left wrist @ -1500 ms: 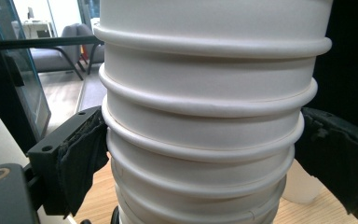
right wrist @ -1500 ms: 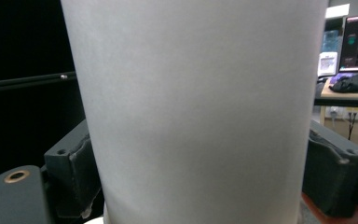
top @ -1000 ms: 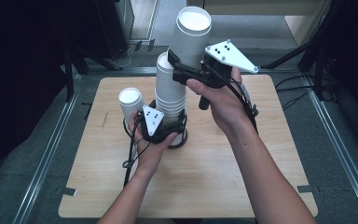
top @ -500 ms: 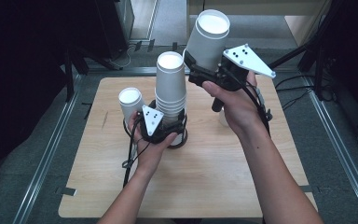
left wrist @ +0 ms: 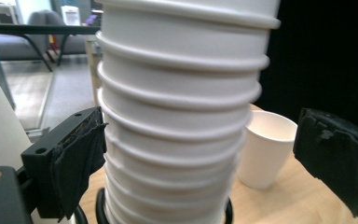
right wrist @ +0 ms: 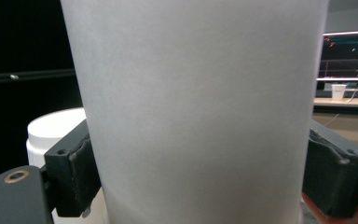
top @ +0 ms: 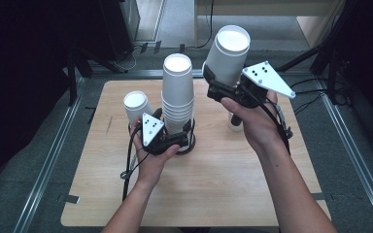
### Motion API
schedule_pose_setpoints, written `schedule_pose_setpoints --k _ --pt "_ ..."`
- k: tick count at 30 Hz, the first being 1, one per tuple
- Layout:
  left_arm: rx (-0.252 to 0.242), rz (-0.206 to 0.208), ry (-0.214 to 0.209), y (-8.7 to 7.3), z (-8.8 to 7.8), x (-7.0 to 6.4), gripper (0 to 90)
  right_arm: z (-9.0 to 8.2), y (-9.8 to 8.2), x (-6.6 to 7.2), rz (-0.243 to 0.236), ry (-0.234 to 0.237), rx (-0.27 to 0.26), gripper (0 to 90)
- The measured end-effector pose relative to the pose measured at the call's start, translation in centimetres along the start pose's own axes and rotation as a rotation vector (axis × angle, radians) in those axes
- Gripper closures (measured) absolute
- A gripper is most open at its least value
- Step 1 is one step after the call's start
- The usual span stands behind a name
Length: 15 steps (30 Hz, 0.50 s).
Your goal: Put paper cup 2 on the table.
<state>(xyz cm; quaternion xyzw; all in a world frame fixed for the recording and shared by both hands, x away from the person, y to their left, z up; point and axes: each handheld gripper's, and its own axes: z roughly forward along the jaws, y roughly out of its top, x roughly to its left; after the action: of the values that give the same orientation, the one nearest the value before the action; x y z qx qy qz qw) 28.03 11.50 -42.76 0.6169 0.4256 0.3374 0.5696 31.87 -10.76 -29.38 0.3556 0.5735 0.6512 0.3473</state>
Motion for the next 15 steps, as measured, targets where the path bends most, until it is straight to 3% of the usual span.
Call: schedule_pose_setpoints --k 15 --pt "0.059 -0.004 -0.049 -2.4 -2.4 0.1 1.1 -1.9 -3.6 -0.4 -0.037 -0.024 0.023 12.8"
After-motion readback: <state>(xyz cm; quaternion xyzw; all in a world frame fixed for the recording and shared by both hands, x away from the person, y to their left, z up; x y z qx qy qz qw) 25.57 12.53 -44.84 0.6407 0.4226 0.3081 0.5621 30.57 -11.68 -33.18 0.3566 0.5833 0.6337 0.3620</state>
